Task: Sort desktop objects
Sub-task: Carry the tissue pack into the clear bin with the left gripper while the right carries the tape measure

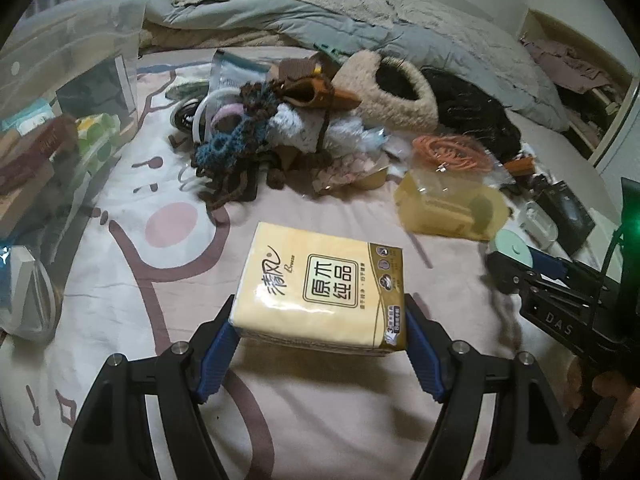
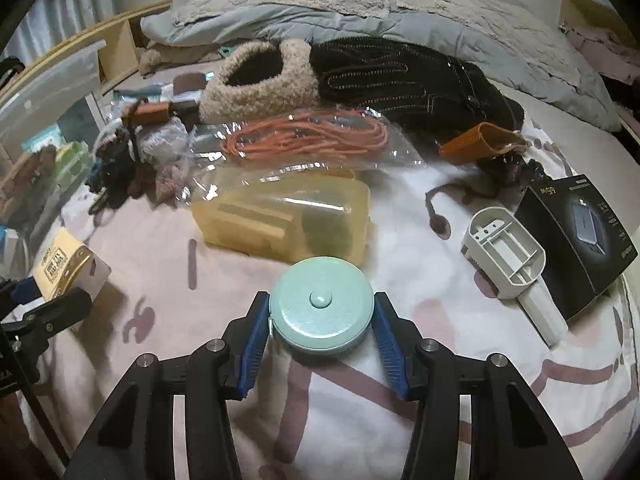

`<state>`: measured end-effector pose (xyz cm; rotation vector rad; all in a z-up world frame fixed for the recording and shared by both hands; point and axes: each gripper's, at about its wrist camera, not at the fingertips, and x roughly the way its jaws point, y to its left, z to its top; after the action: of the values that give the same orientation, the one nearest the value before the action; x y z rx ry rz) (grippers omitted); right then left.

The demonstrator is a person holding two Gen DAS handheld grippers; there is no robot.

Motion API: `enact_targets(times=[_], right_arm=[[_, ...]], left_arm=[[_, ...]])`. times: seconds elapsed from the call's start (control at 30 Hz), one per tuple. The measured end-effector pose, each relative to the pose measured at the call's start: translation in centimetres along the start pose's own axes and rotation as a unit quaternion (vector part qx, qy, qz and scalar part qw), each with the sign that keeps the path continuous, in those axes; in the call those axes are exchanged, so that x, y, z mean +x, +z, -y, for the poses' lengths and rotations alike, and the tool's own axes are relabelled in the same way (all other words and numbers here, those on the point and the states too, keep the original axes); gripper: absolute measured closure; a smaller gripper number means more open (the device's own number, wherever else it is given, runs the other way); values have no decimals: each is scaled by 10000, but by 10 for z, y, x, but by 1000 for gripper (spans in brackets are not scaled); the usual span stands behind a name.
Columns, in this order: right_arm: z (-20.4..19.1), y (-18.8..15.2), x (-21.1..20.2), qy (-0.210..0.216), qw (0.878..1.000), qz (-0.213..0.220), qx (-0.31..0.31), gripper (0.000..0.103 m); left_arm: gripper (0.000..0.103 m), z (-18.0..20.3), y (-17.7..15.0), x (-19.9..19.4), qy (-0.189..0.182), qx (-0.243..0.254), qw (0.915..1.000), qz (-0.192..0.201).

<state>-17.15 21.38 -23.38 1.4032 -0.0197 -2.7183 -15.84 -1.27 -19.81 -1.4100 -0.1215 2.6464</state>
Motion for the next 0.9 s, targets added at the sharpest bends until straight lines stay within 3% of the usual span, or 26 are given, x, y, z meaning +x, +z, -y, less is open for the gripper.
enact_targets(times=[0.23,0.37,0.57,0.7,0.9], right_arm=[[-15,27,-41,299,9979,561,-88,52],[-17,41,-67,493,9951,850,-60,52],[-27,70,-103,734,9894,1244,-152,52],[-36,94,-129,868,9840,1539,-236,52],[-58,122,-148,1202,9764,1776,-258,52]], left_arm=[[27,6,21,-43,-79,32,9990,445],[27,10,43,-75,77,144,9960,881],[27,11,80,-127,468,193,9850,1648],[27,7,99,-156,535,202,9762,2093],[27,-10,115,-178,784,258,9666,2428]])
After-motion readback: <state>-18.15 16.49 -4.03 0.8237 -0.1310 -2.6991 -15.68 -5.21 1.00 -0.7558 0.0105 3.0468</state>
